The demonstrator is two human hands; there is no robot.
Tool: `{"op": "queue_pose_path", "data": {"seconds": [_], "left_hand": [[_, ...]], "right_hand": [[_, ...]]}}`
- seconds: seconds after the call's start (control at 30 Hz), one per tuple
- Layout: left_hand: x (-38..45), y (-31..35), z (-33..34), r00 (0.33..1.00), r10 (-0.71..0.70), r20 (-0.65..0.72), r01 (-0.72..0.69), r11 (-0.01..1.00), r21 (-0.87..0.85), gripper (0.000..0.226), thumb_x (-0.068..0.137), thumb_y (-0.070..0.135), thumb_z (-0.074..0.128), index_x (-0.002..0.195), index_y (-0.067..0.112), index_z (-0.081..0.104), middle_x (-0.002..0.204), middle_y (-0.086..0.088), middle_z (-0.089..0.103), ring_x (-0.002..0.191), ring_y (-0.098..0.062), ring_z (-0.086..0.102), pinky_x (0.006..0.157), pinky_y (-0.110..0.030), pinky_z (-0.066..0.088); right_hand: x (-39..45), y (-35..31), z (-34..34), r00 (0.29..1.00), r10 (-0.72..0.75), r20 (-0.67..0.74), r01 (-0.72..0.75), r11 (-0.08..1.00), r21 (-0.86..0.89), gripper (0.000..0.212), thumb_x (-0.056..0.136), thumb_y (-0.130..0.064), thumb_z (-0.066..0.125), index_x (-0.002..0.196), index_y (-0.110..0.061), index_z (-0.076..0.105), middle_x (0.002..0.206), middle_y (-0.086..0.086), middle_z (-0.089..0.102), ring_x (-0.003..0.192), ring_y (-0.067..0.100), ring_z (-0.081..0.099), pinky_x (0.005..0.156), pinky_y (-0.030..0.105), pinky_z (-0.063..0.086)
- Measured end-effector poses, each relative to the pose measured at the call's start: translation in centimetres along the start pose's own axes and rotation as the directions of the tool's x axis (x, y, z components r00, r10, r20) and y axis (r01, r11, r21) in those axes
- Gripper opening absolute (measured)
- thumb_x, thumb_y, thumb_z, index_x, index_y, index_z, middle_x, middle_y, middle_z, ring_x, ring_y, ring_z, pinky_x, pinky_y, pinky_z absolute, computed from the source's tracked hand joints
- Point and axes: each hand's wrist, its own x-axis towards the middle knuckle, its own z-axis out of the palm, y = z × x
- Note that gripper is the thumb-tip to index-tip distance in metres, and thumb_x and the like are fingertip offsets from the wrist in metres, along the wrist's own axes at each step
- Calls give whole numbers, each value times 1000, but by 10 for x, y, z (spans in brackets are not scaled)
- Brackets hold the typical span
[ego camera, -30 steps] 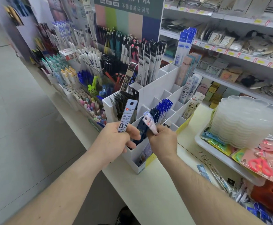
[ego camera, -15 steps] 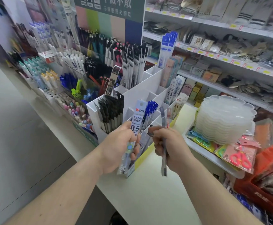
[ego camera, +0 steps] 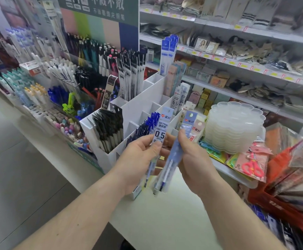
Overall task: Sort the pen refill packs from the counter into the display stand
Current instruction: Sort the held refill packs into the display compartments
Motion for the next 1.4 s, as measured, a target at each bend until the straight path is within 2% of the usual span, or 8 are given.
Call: {"op": "queue_pose_path", "data": {"seconds": [0.2, 0.33, 0.57, 0.83, 0.97, 1.1, 1.23, 1.4], "left_hand": [[9, -7, -5, 999, -1, -49, 4, 998, 63, 20, 101, 16, 51, 100, 11, 71, 91, -2, 77, 89, -15, 71, 74, -22, 53], [7, -5, -5, 997, -51, -51, 53, 998, 45, 19, 98, 21, 56, 96, 14, 74, 89, 0, 75, 75, -6, 68, 55, -20, 53], [10, -8, 0, 999, -37, 18, 35, 994, 99, 17, 98, 18, 56, 100, 10, 71, 92, -10, 72, 70, -19, 71, 60, -33, 59], [11, -6, 4, 992, 85, -90, -73, 990, 124, 25, 102, 28, 48, 85, 19, 64, 65, -2, 63, 46, -16, 54, 45, -26, 43], [9, -7, 11, 997, 48, -53, -37, 982, 186, 24, 105, 25, 45, 87, 18, 60, 63, 3, 58, 46, -11, 48, 45, -24, 39], [9, -10, 18, 997, 38, 61, -50, 975, 215, 6, 90, 16, 70, 93, 20, 66, 75, 10, 71, 64, -4, 64, 62, -19, 54], [12, -11, 14, 994, -17, 110, -1, 986, 166, 19, 86, 3, 73, 102, 13, 70, 97, -6, 77, 88, -21, 72, 85, -39, 59], [16, -11, 8, 999, -49, 23, 48, 998, 51, 11, 84, 6, 73, 91, 15, 71, 82, -5, 70, 62, -16, 56, 46, -23, 41]], "right_hand": [[-4, -3, -6, 995, -60, -80, 56, 997, -56, 58, 83, -51, 45, 113, -7, 69, 99, 6, 77, 89, 17, 74, 77, 29, 57], [-7, -5, -16, 974, -130, -186, 114, 989, -97, 52, 84, -46, 53, 102, -1, 73, 77, 5, 69, 71, 21, 65, 71, 31, 53], [-12, -10, -5, 961, -174, -216, 149, 981, -127, 37, 90, -39, 58, 92, -3, 67, 54, 5, 53, 40, 17, 48, 43, 27, 44], [-10, -12, -8, 936, -28, -351, 50, 997, 56, 46, 101, -41, 48, 78, -12, 75, 62, 0, 60, 57, 18, 56, 58, 29, 47], [-9, -10, -7, 950, -31, -309, 67, 992, 107, 40, 96, -40, 52, 109, -6, 70, 90, 2, 78, 75, 13, 74, 58, 24, 56], [-9, -10, 0, 956, -18, -293, 76, 979, 187, 26, 96, -32, 55, 100, -10, 69, 83, 2, 78, 72, 15, 75, 58, 27, 58], [-9, -12, 0, 955, -46, -293, 95, 983, 156, 27, 96, -35, 52, 96, -13, 67, 74, -1, 76, 64, 11, 73, 54, 24, 56], [-11, -21, -13, 918, -78, -390, 127, 987, 102, 62, 85, -58, 48, 103, -2, 68, 52, -1, 42, 39, 7, 48, 43, 20, 44]]}}
